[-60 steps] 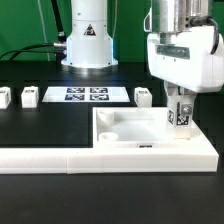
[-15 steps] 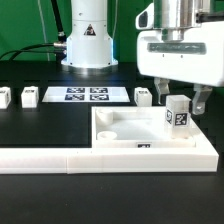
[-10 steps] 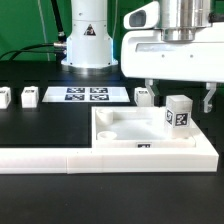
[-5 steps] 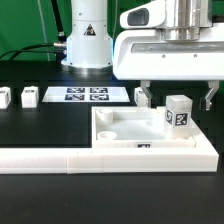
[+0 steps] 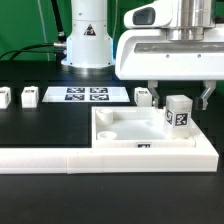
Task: Assemble square table
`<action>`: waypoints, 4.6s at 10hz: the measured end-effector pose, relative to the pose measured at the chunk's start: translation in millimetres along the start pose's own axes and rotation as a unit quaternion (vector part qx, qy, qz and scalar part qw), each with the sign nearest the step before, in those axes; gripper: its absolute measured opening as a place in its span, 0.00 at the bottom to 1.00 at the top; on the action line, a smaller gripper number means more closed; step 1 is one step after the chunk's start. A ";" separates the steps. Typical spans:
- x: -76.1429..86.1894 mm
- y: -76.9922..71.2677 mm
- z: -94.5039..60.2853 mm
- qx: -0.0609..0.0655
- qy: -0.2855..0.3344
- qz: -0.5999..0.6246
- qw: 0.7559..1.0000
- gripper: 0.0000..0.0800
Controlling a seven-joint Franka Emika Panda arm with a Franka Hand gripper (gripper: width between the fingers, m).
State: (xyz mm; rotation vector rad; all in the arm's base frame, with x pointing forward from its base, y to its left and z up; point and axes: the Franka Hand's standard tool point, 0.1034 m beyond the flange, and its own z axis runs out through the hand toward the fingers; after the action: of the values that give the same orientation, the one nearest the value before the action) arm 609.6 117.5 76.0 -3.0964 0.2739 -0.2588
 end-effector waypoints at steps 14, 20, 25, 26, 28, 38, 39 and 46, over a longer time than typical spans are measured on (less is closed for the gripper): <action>-1.3 29.7 -0.9 -0.040 0.011 0.301 0.953 0.38; 3.6 29.1 -42.1 -0.013 0.008 0.121 0.993 0.81; 2.3 29.7 -37.3 -0.016 0.006 0.125 0.992 0.81; 0.5 30.1 -38.6 -0.014 0.010 0.102 0.995 0.81; -10.5 50.2 -47.8 -0.001 0.016 0.046 0.999 0.81; -94.8 46.4 -28.8 0.007 -0.004 -0.061 0.998 0.81; -99.2 47.7 -28.2 0.006 -0.006 -0.062 0.998 0.81; -164.7 42.9 -21.7 0.004 -0.004 -0.089 0.996 0.81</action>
Offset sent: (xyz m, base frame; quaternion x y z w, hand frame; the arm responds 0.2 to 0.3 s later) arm 0.0000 0.0000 0.0000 0.0000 0.0000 0.0000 1.0000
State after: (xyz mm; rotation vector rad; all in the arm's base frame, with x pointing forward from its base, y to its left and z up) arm 438.8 104.1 69.0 -3.1149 -0.0030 -0.2492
